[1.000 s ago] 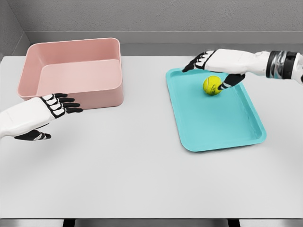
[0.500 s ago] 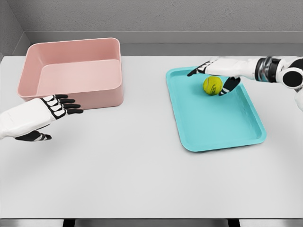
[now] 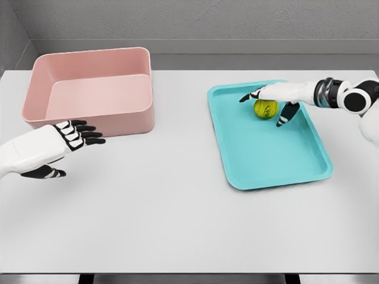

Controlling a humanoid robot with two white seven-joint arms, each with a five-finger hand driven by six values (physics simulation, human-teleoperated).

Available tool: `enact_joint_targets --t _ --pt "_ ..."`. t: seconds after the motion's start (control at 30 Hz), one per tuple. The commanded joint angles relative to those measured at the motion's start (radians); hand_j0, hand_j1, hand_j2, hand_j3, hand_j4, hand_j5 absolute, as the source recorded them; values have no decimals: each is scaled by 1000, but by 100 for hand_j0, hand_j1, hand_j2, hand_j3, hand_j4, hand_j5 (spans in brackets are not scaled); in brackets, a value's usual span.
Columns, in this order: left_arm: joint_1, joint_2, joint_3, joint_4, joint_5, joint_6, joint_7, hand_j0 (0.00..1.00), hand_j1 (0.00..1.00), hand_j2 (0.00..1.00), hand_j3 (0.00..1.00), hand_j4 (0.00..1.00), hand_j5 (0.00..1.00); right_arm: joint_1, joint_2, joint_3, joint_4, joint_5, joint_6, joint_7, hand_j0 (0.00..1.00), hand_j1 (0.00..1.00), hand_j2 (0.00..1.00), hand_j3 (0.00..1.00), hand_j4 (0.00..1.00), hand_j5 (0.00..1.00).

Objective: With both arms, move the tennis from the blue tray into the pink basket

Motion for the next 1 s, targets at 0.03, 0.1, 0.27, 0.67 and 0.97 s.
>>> enact_joint_targets --t 0.03,0.1,0.27,0.67,0.97 --pt "0 2 0 3 8 1 1 100 100 100 100 100 100 -11 14 -3 30 1 3 0 98 98 98 98 98 98" --pt "0 6 0 6 8 1 1 100 100 100 100 100 100 -17 16 -6 30 3 3 0 98 98 98 98 98 98" --pt "0 6 1 7 8 1 1 100 100 100 100 100 100 -31 32 -12 77 3 3 0 98 98 98 98 98 98" --pt "-5 6 0 7 6 1 1 100 100 100 100 100 100 -35 39 -9 103 3 3 0 94 94 94 94 94 94" --pt "-8 5 0 7 6 1 1 100 100 100 100 100 100 -40 57 -9 128 12 3 0 87 87 87 87 87 87"
